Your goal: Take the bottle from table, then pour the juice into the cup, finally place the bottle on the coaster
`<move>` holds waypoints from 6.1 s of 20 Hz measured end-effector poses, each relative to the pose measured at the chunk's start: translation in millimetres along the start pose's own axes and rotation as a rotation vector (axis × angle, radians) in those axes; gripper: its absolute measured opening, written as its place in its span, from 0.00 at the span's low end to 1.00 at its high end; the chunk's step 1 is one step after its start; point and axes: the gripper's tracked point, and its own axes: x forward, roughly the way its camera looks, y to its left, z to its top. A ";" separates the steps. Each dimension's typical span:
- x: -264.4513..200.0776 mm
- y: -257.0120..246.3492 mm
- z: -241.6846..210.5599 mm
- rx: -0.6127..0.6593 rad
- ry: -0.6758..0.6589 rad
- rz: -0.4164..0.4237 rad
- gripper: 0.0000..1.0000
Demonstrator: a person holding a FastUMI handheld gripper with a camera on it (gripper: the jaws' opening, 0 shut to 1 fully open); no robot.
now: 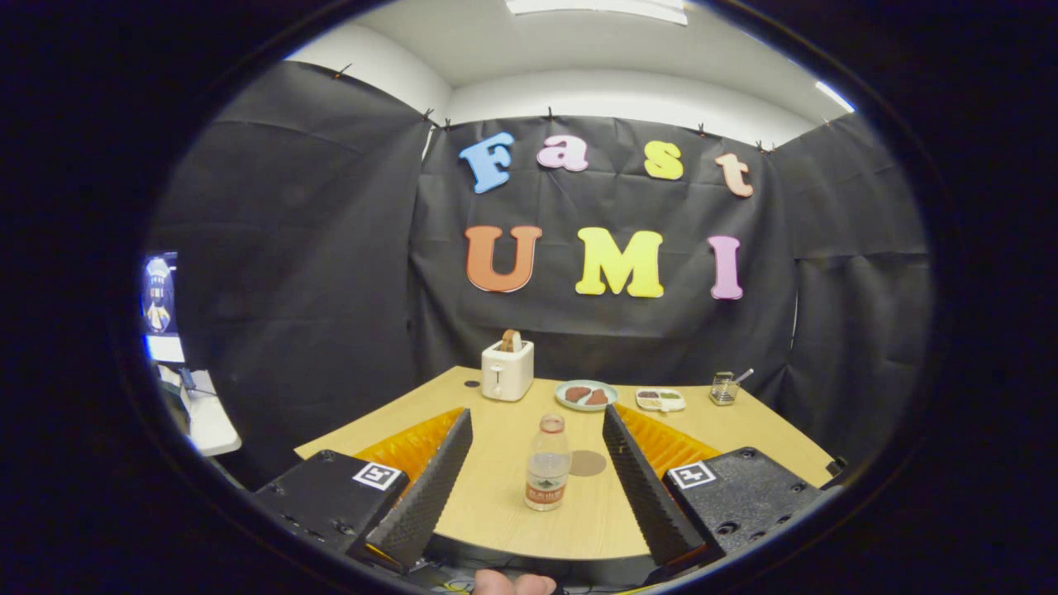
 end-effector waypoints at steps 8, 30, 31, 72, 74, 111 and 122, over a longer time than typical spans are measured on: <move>46.7 9.5 -74.6 -0.076 0.001 0.014 1.00; 145.9 -11.6 -179.7 -0.045 0.179 -0.049 1.00; 149.2 -11.5 -181.0 -0.053 0.183 -0.050 1.00; 128.6 18.2 -115.5 0.478 0.230 0.147 0.74; 133.8 12.8 -115.7 0.580 0.242 0.147 0.74; 185.3 -34.8 -84.3 1.656 0.162 0.182 0.73; 193.6 -47.5 -78.0 1.777 0.142 0.162 0.73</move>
